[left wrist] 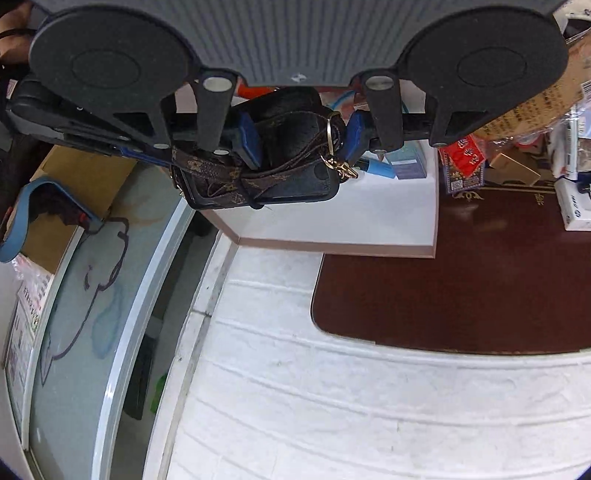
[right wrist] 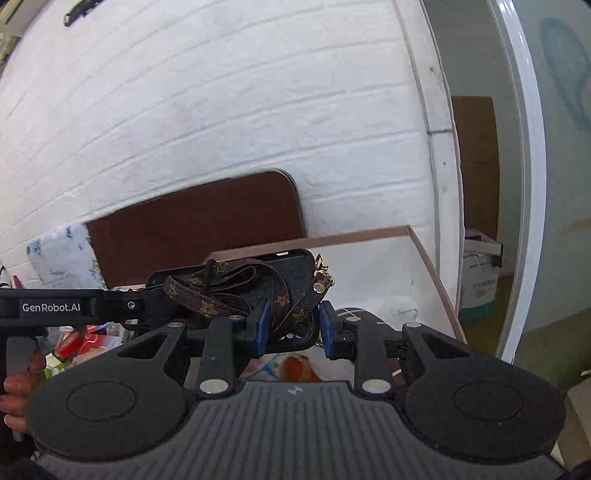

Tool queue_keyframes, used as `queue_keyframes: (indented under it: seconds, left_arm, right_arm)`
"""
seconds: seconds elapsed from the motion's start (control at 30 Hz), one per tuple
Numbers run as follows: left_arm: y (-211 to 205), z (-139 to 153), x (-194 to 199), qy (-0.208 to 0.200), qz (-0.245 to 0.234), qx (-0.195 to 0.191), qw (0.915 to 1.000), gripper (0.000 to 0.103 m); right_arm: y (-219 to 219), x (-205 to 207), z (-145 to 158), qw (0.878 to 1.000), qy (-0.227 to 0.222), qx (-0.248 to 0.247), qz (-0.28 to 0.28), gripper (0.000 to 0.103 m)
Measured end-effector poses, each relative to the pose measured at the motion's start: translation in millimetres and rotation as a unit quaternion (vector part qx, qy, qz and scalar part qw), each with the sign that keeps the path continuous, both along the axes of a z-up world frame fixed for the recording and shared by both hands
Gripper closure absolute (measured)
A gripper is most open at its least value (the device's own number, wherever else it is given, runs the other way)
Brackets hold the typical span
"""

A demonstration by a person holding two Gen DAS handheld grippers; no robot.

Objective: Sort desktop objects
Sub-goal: 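Carry the wallet with both grippers over the open cardboard box, then lower the wallet into the box and open both grippers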

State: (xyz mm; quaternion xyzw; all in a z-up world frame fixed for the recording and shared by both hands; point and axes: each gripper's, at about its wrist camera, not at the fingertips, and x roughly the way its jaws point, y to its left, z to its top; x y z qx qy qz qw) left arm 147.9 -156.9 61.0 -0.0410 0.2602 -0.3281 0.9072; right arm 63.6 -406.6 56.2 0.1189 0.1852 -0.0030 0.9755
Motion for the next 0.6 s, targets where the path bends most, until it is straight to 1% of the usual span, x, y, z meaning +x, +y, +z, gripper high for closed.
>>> queue_keyframes:
  seconds: [0.13, 0.2, 0.3, 0.33, 0.4, 0.43, 0.47, 0.5, 0.53, 0.6]
  left_arm:
    - [-8.2, -14.3, 13.8, 0.021, -0.003, 0.015, 0.9997, 0.055]
    - [-11.0, -22.5, 18.1, 0.031, -0.007, 0.019, 0.9993, 0.052]
    - [-12.0, -29.3, 22.8, 0.053, -0.016, 0.012, 0.9984, 0.03]
    - [-11.8, -28.6, 21.6, 0.052, -0.021, 0.008, 0.9984, 0.028]
    - [-11.0, -25.4, 17.7, 0.05, -0.019, 0.007, 0.9985, 0.01]
    - [-10.5, -23.8, 16.5, 0.049, -0.014, 0.007, 0.9987, 0.007]
    - [-9.0, -22.1, 14.3, 0.044, -0.009, 0.006, 0.999, 0.007]
    - [-7.4, -20.5, 12.3, 0.041, -0.006, 0.006, 0.9991, 0.007]
    - [-6.0, -19.4, 11.0, 0.04, -0.005, 0.005, 0.9992, 0.007]
    - [-4.6, -17.9, 9.4, 0.042, -0.003, 0.001, 0.9991, 0.007]
  right_arm:
    - [-3.5, 14.5, -16.6, 0.999, 0.035, 0.0, -0.004, 0.076]
    - [-2.3, 19.8, -23.9, 0.999, 0.054, -0.008, -0.003, 0.075]
    - [0.0, 23.3, -31.7, 0.998, 0.068, -0.018, -0.005, 0.073]
    - [0.7, 24.4, -32.3, 0.997, 0.069, -0.022, -0.005, 0.059]
    - [3.6, 24.0, -31.0, 0.997, 0.067, -0.028, -0.011, 0.045]
    - [5.6, 23.9, -29.7, 0.997, 0.065, -0.034, -0.015, 0.035]
    - [6.9, 21.8, -28.1, 0.997, 0.062, -0.041, -0.019, 0.03]
    - [8.7, 20.4, -26.8, 0.997, 0.058, -0.048, -0.025, 0.016]
    - [10.5, 19.0, -25.5, 0.997, 0.054, -0.055, -0.029, 0.009]
    - [13.7, 14.2, -21.8, 0.996, 0.047, -0.064, -0.031, 0.009]
